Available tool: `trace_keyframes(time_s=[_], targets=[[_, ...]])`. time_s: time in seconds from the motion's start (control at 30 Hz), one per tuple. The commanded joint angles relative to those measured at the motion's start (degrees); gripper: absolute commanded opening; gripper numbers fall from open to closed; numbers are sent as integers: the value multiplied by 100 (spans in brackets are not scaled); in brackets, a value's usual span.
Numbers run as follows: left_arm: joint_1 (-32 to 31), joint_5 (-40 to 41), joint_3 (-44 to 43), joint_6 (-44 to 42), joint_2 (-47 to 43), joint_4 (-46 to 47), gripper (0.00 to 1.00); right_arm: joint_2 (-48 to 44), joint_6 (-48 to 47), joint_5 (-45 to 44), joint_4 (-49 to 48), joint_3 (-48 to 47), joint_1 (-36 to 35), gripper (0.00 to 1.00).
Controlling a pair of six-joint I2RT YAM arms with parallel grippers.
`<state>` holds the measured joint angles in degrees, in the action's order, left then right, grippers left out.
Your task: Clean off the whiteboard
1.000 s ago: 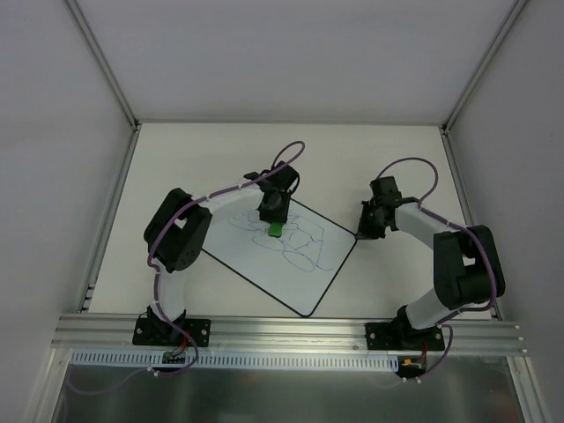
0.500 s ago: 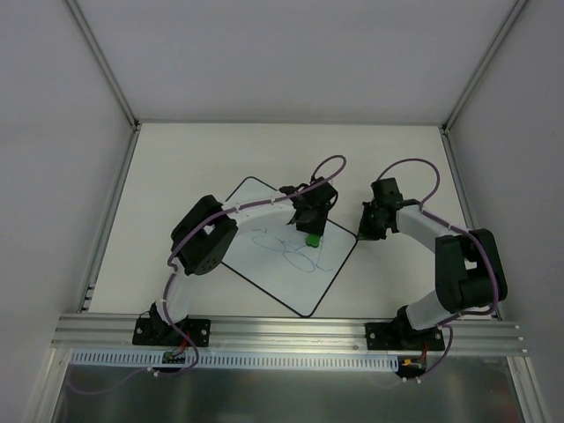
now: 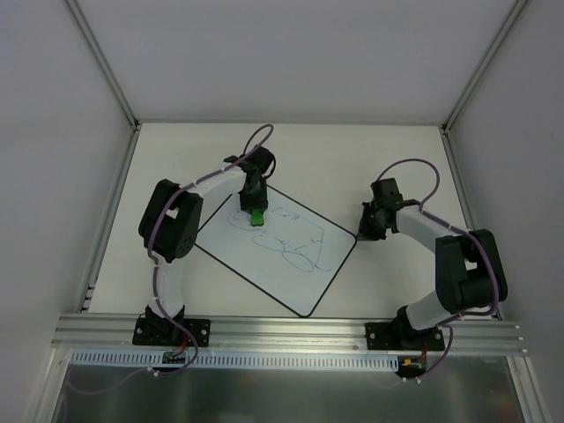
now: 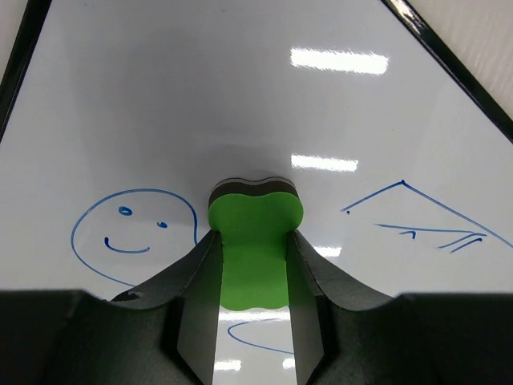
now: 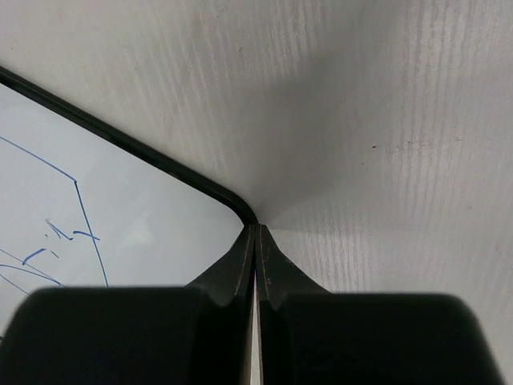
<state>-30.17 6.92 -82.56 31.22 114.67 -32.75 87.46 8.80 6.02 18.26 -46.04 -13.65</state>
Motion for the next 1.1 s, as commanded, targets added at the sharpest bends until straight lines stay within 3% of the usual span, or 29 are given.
trace_keyframes(time_s=[0.0,0.13,0.43,0.63,0.83,1.07], targets=[[55,452,-136,-476,765,-1136,0,-212,-18,-57,195,78,-32,0],[-23,82,-908,-564,1127,-1198,0,-265,-36,-66,204,78,-24,0],[-1516,-489,-2166,-644,1962,-1321,0,-265,-27,-75,248,43,-32,0],[-2211,-674,-2387,-380,2226,-1313,0,-256,-18,-57,239,25,-24,0],[-1730,-253,-1897,-213,1674,-1313,0,-308,-27,-75,239,51,-24,0],[-157,222,-753,-318,900,-1295,0,-361,-27,-75,257,25,-32,0]])
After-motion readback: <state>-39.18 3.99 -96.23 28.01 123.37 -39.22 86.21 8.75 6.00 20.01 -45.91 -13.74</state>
